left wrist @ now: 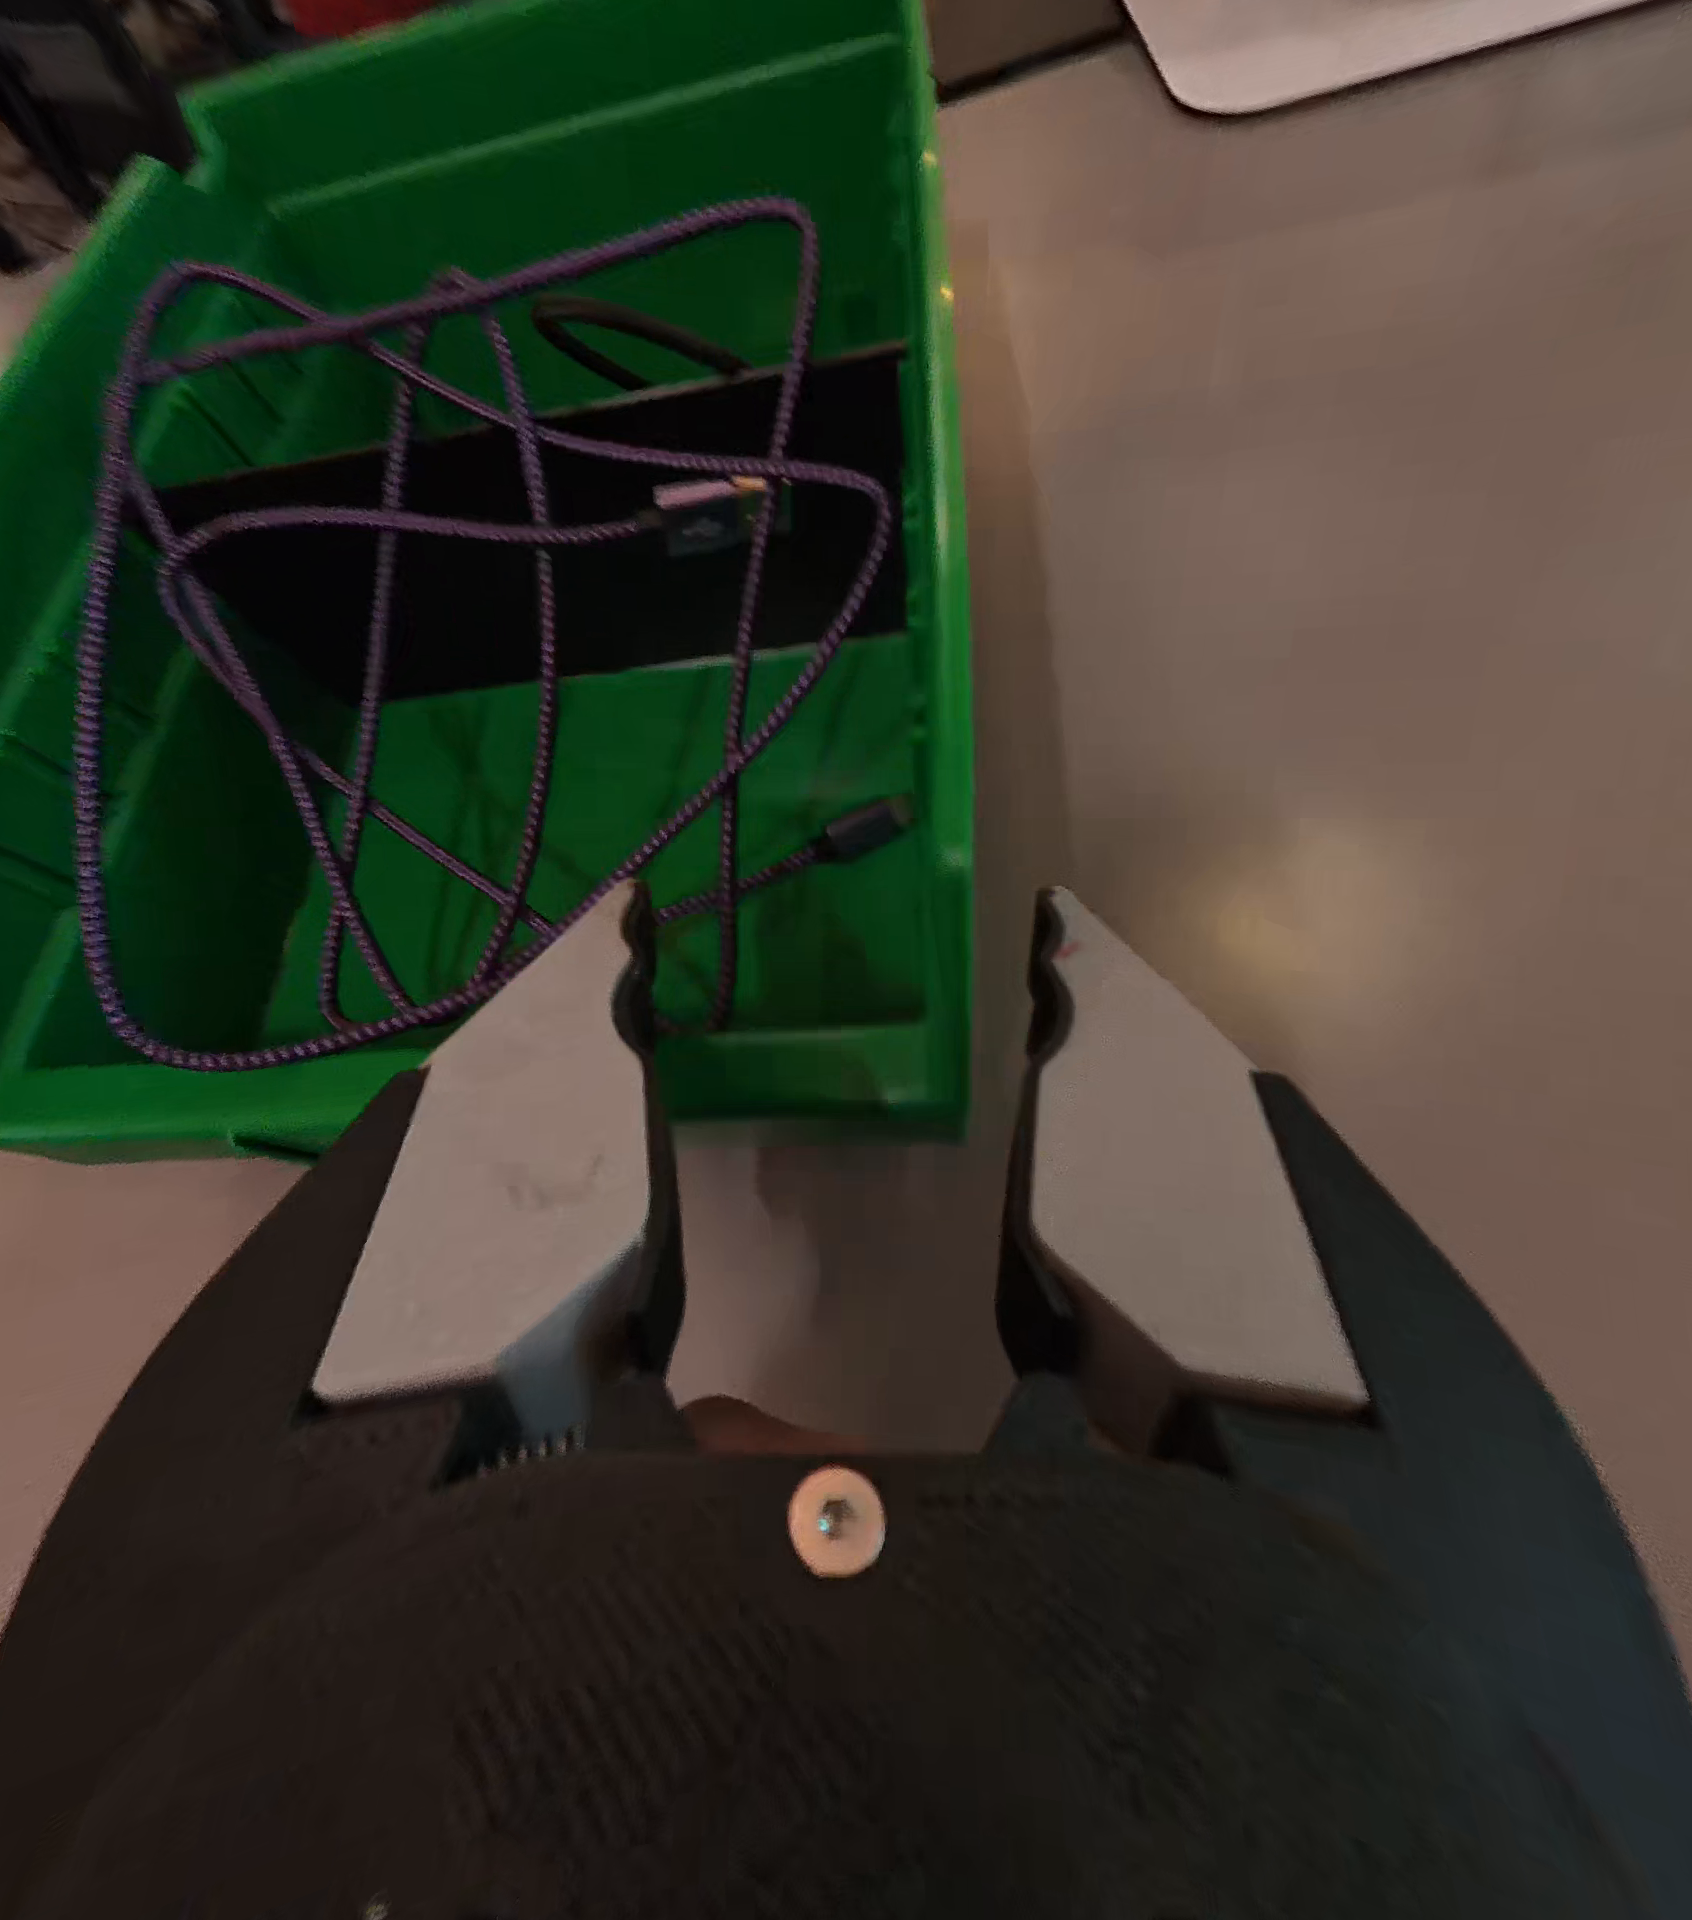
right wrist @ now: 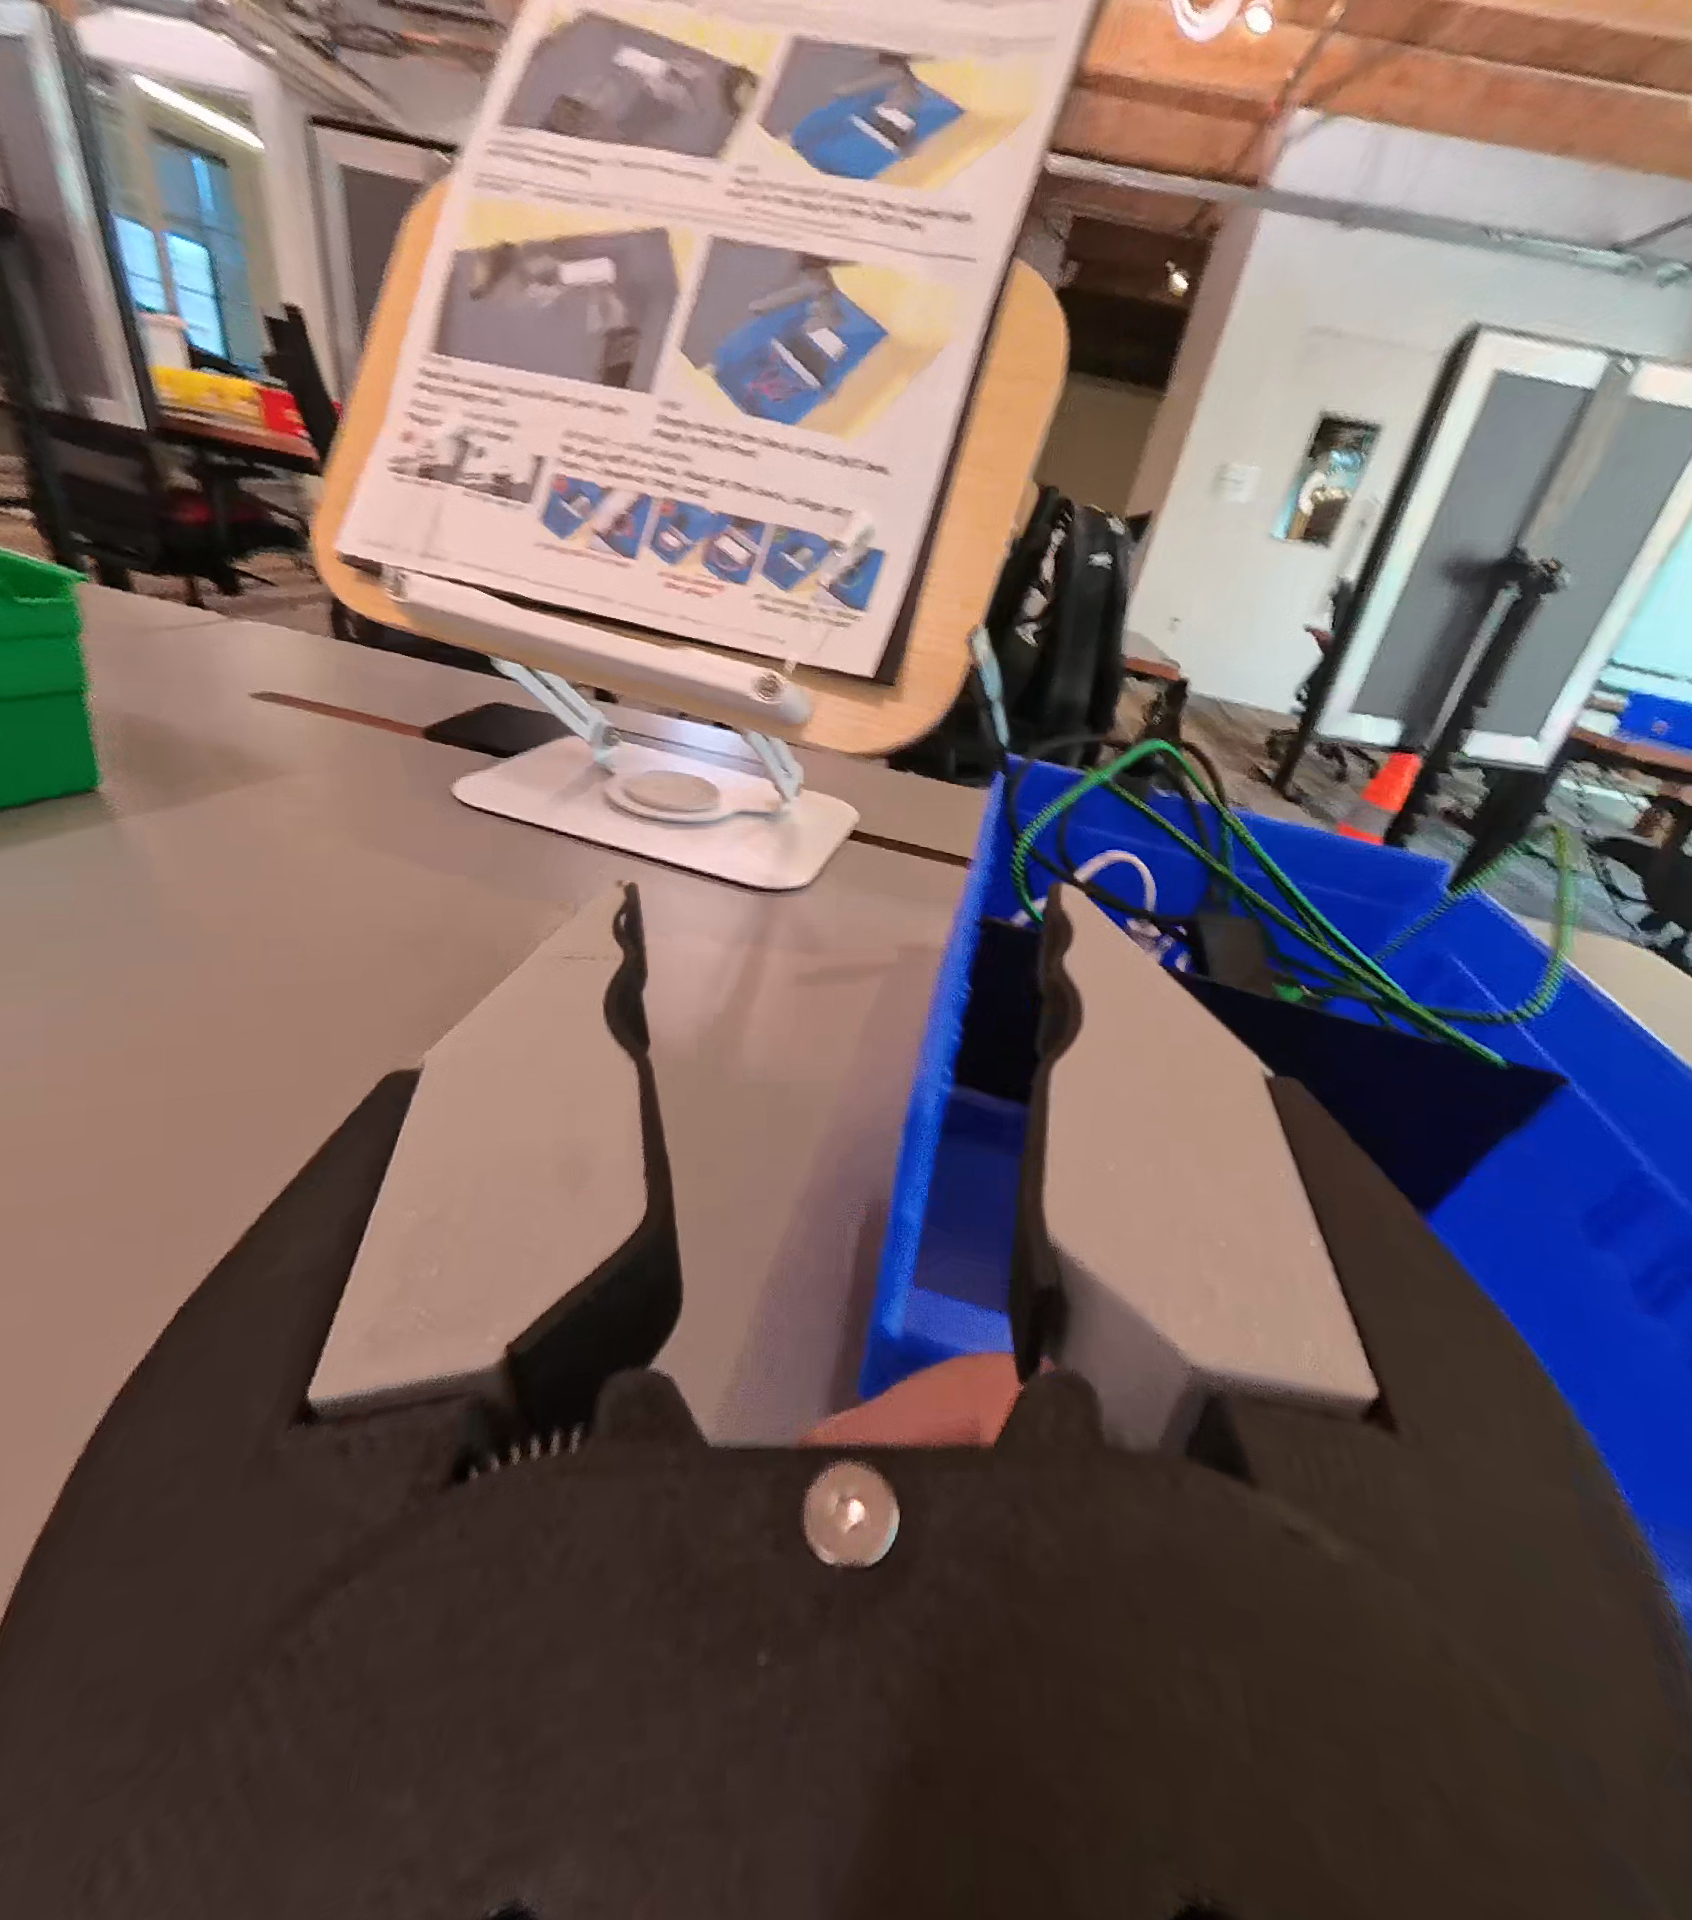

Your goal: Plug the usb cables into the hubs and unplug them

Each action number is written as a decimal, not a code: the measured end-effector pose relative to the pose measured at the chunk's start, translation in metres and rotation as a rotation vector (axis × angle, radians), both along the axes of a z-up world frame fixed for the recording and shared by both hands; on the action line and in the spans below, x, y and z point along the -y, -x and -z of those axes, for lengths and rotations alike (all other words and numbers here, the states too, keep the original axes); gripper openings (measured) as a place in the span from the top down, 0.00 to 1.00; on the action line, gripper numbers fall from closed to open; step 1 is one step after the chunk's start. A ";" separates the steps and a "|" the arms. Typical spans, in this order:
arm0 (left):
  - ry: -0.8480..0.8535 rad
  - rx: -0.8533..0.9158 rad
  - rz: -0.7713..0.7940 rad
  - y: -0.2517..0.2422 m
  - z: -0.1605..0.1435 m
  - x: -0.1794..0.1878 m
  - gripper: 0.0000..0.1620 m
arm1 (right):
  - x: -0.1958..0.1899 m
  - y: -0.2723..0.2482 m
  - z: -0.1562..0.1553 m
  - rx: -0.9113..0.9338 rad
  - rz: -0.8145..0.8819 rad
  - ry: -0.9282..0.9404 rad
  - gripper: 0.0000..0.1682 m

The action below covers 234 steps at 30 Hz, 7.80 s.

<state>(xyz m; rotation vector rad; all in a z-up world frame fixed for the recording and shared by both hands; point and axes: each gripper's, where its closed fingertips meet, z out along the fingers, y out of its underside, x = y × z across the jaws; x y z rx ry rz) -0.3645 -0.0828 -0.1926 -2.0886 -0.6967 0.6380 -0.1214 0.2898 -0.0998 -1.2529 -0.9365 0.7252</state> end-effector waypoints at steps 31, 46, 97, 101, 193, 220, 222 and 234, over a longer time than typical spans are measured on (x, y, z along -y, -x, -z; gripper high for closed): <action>0.144 -0.277 0.391 -0.077 0.005 0.059 0.79 | -0.040 -0.058 0.070 0.395 0.048 -0.063 0.98; -0.005 -0.196 0.292 -0.097 -0.031 0.039 0.97 | -0.036 -0.058 0.064 0.375 0.092 -0.184 0.97; -0.065 -0.363 0.047 -0.084 -0.096 0.115 0.96 | 0.372 0.169 0.012 0.228 -0.736 0.149 0.82; -0.079 -0.360 0.017 -0.078 -0.096 0.130 0.96 | 0.351 0.127 -0.004 0.223 -0.899 0.098 0.87; -0.137 -0.005 0.247 -0.092 -0.011 -0.088 0.93 | -0.007 -0.071 0.046 0.567 -0.059 -0.043 0.93; -0.160 -0.124 -0.024 -0.066 -0.014 -0.058 0.98 | 0.021 0.006 0.087 0.559 -0.129 -0.075 0.91; -0.166 -0.119 -0.030 -0.063 -0.014 -0.054 0.98 | 0.008 -0.004 0.087 0.562 -0.078 -0.063 0.94; -0.169 -0.118 -0.100 -0.046 -0.014 -0.032 0.98 | -0.061 -0.090 0.087 0.505 0.122 0.043 0.96</action>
